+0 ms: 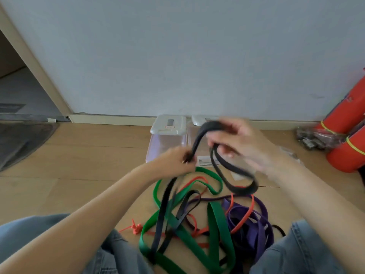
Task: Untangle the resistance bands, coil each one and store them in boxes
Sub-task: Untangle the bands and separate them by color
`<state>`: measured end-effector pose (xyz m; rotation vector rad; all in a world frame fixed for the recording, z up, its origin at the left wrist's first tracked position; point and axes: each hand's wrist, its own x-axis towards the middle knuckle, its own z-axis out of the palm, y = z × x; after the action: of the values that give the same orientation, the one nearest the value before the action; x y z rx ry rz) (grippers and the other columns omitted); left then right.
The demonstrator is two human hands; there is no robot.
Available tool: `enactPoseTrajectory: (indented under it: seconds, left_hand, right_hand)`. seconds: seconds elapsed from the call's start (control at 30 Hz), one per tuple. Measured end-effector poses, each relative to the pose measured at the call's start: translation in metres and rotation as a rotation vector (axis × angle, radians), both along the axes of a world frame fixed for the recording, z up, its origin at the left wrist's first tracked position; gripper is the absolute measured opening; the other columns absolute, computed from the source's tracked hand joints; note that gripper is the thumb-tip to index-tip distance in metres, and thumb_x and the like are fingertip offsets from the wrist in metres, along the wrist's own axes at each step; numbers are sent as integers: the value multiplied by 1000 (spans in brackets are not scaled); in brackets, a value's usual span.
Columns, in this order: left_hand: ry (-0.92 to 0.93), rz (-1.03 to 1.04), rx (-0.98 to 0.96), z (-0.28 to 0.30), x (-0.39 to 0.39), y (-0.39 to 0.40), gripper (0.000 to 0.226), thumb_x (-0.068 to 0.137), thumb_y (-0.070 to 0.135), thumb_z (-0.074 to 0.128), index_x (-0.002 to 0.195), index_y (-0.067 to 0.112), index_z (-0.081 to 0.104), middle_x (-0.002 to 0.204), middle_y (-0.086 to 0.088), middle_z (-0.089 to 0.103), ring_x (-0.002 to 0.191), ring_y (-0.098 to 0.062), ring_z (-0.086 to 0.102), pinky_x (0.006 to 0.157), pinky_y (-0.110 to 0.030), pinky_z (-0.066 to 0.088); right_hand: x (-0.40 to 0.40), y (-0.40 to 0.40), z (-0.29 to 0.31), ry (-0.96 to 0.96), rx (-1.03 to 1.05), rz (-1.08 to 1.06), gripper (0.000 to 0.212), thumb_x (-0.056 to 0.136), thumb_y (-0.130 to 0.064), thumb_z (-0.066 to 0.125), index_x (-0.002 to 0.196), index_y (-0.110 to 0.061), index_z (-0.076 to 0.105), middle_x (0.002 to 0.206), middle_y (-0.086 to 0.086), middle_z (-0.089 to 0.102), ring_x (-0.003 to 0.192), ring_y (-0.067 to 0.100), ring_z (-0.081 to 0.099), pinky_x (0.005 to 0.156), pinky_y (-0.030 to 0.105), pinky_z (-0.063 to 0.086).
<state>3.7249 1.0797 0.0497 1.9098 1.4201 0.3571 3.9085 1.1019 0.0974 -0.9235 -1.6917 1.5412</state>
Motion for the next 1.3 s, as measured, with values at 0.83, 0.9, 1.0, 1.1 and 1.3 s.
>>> enactPoseTrajectory:
  seconds: [0.83, 0.9, 1.0, 1.1, 1.3]
  left_hand:
    - [78, -19, -82, -26, -2, -7, 11, 89, 16, 56, 96, 7, 53, 90, -10, 61, 85, -25, 58, 74, -24, 46]
    - [174, -43, -91, -38, -5, -8, 7, 92, 16, 52, 89, 12, 46, 81, -4, 52, 81, -23, 51, 63, -19, 38]
    - [152, 120, 90, -7, -18, 10, 16, 93, 18, 52, 103, 9, 43, 82, -3, 52, 70, -17, 50, 57, -23, 38]
    - [-227, 254, 224, 51, -36, 15, 21, 85, 11, 59, 88, 23, 42, 59, 6, 54, 47, -4, 41, 48, -18, 36]
    - [-135, -63, 205, 64, 0, -3, 35, 75, 8, 61, 85, 30, 35, 66, -1, 63, 48, -2, 40, 50, -14, 32]
  right_hand:
    - [2, -2, 12, 166, 11, -107, 10, 87, 3, 54, 83, -4, 61, 68, 4, 63, 51, 12, 58, 46, 19, 48]
    - [11, 4, 13, 154, 60, -197, 12, 87, 2, 54, 80, -4, 61, 65, 4, 64, 49, 13, 56, 46, 22, 47]
    - [30, 13, 3, -381, 107, -248, 3, 87, -8, 59, 87, -5, 61, 78, 16, 68, 55, 17, 60, 48, 26, 49]
    - [41, 12, -5, -933, -39, 33, 48, 83, -24, 69, 124, -9, 50, 115, 14, 64, 67, 14, 66, 49, 18, 49]
    - [0, -7, -9, -400, 76, 236, 35, 80, -22, 72, 113, -21, 57, 99, -9, 67, 54, 0, 57, 48, 16, 47]
